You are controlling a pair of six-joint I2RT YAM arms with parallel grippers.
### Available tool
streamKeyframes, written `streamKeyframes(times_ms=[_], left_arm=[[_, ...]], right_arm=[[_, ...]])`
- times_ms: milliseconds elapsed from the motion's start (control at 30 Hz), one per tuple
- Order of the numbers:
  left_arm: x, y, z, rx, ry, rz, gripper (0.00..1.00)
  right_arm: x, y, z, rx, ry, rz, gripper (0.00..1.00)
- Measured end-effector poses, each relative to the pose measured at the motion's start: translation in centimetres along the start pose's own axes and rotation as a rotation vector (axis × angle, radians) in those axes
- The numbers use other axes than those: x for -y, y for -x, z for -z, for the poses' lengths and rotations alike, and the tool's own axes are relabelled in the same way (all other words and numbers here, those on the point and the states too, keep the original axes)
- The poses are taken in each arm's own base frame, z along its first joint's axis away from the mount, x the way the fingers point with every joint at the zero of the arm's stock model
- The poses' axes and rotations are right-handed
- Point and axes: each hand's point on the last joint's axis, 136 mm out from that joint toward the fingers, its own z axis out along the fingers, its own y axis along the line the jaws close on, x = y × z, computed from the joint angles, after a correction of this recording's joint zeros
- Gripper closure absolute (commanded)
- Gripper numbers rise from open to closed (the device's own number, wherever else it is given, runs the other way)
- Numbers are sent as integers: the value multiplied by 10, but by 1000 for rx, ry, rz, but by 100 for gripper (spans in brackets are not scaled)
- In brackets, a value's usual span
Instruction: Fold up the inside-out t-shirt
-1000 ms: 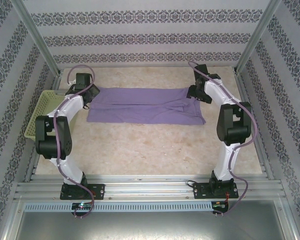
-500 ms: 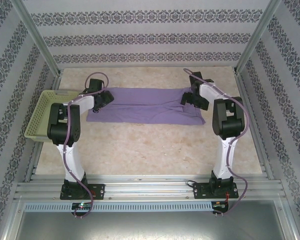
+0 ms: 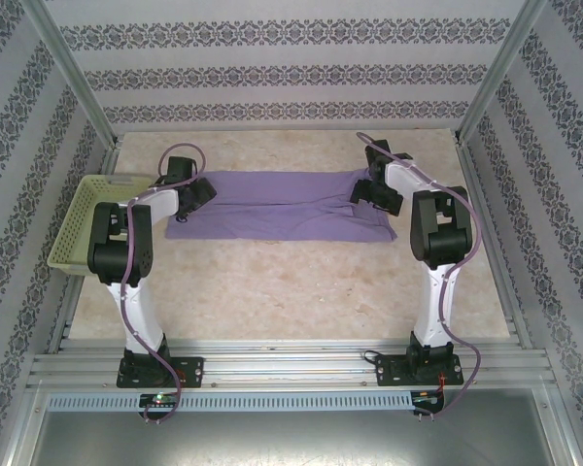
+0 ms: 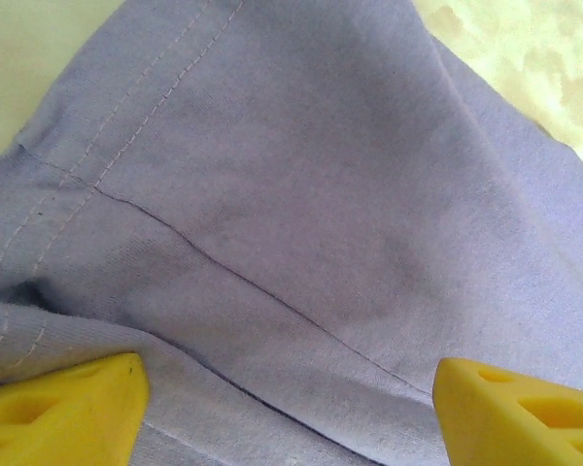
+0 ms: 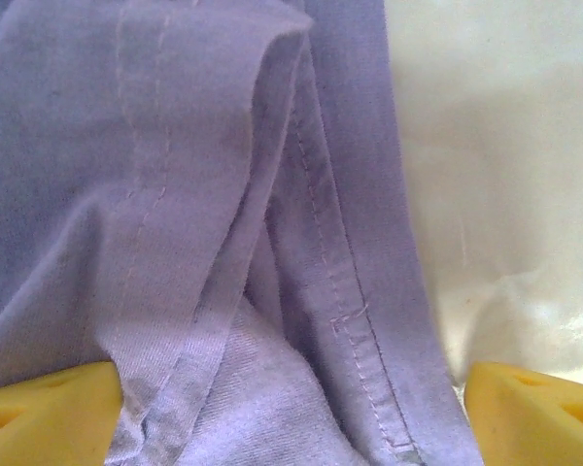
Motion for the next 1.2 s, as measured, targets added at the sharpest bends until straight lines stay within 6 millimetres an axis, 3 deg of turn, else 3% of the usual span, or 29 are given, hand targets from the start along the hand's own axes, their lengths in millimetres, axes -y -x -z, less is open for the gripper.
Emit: streamKeyframes(times_ms=[133,333,433,600,700,867,1000,1200], left_arm=[[-4,-1,3,5,0,3,22],[-9,0,3,10,3,12,21],[-9,0,4,13,0,12,21],[-11,-3,7,27,-19,28,22],[-13,-9,11,32,-26,33,21],[-15,-23,19,33,-35,32,22],[-16,-45,30,20,-42,27,21],[-2,-87,47,-6,-76,-26,22]], right_arm=[[-8,-4,-1,4,8,-13,18],[-24,-13,1,4,15,-2,37],[-34,-15,2,2,19,16,51],[-42,-18,3,3,21,41,87],[-42,-18,3,5,18,48,98],[-33,-18,4,28,18,53,100],[-6,-24,10,30,-22,47,100],[26,-21,29,62,-92,82,100]])
